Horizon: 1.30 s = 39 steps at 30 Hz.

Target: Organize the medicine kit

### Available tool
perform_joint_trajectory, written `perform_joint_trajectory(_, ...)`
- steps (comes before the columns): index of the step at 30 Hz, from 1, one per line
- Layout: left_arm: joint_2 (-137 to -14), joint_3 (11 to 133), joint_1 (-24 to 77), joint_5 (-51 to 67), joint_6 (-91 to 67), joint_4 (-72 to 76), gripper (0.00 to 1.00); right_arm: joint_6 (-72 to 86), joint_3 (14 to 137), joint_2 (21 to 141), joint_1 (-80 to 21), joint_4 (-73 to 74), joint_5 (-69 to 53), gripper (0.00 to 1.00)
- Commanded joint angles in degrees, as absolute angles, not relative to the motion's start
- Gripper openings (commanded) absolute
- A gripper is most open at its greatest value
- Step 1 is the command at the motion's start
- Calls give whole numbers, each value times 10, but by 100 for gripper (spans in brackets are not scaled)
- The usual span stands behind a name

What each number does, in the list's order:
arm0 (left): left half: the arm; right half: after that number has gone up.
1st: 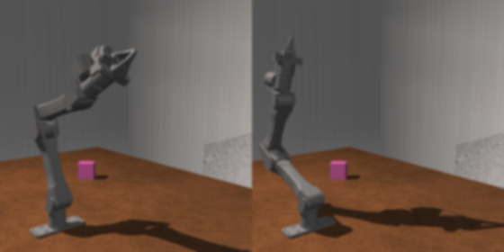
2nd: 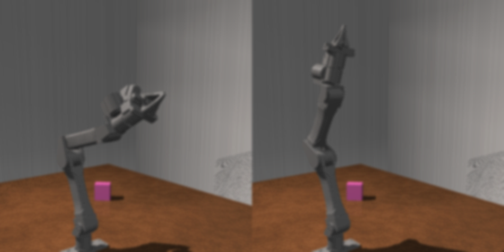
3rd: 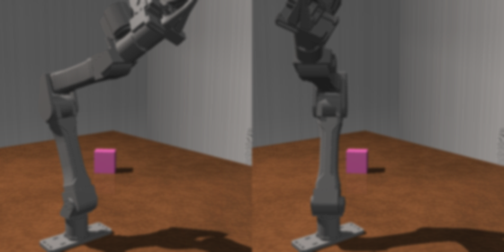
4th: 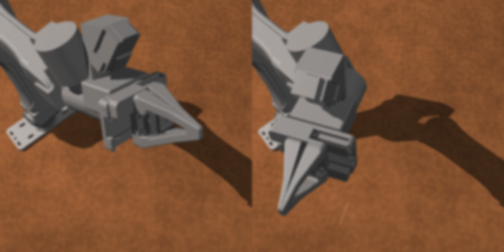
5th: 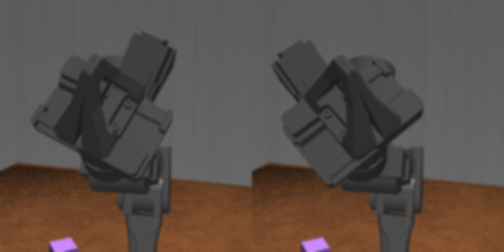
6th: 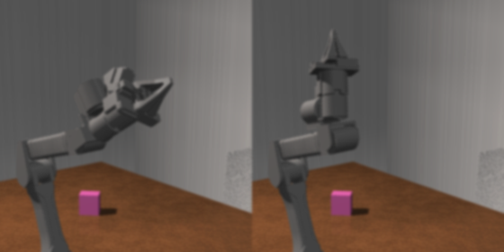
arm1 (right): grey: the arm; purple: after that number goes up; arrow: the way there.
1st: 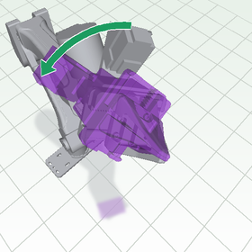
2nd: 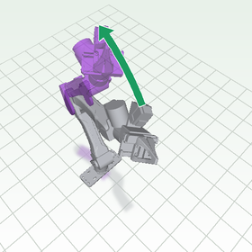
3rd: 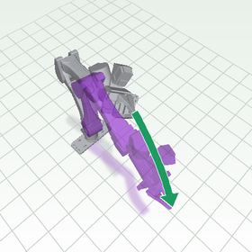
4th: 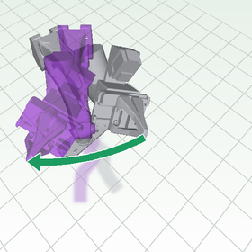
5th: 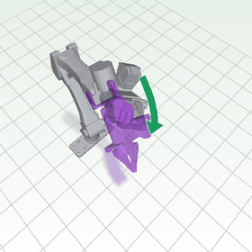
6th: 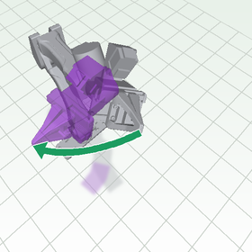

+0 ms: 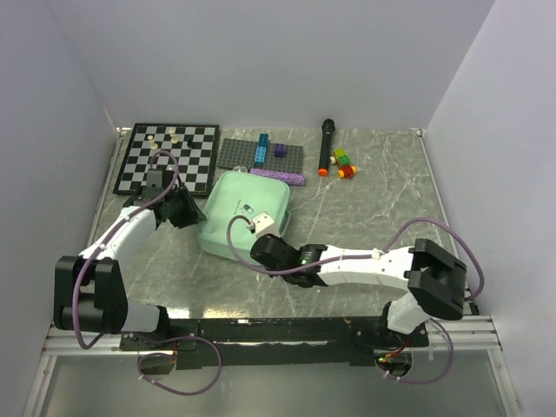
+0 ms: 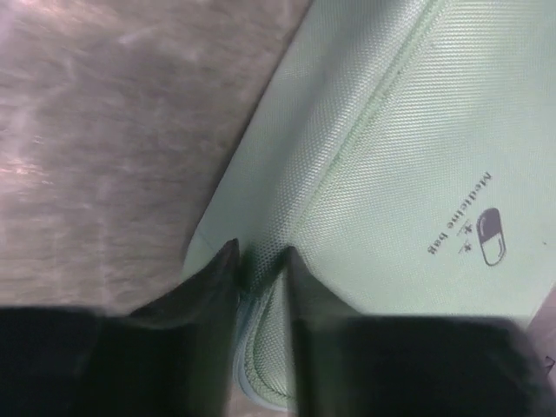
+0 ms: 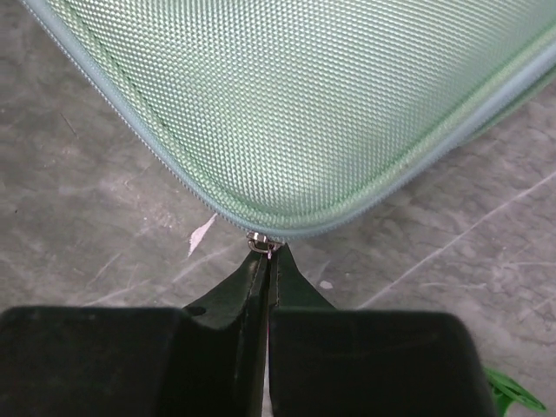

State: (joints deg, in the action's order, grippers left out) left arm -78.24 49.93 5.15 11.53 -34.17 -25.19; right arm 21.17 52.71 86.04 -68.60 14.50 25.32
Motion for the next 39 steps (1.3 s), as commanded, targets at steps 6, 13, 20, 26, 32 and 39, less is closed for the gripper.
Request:
perform_joint_trajectory(6,-592,442,16,33,-438,-242,80,196,567,891,-703,215,272,0)
perform_joint_trajectory(13,-402,315,223,2,-644,-198,96,199,569,887,-703,212,270,0)
perform_joint_trajectory(20,-457,287,344,-64,-707,-183,97,199,578,889,-703,213,260,0)
perform_joint_trajectory(26,-494,270,352,-77,-715,-114,97,204,576,884,-703,215,252,0)
perform_joint_trajectory(32,-562,278,352,-87,-704,-92,95,207,574,889,-707,215,245,0)
perform_joint_trajectory(39,-547,251,351,-118,-707,-97,78,202,562,887,-708,212,247,0)
